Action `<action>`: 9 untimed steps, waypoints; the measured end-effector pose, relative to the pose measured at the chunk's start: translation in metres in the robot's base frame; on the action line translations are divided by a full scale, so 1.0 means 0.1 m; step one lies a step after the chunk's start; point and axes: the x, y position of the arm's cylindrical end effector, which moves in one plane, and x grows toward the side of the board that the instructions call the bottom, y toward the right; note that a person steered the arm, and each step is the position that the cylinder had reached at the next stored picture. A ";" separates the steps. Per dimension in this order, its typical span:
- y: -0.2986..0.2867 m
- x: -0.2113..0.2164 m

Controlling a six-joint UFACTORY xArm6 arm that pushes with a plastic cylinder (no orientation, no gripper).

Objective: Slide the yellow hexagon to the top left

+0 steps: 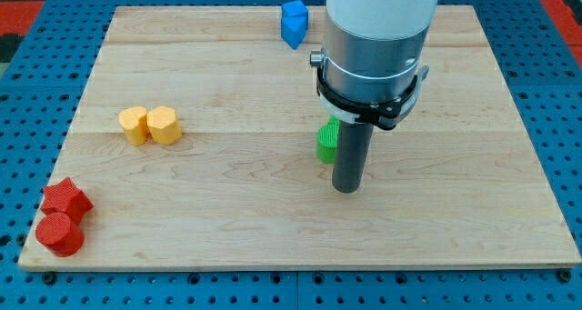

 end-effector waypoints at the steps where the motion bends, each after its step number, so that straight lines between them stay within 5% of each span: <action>1: 0.00 0.00; 3: 0.04 0.11; 5: -1.06 0.13; 7: -2.00 -0.37; 9: -2.12 -1.55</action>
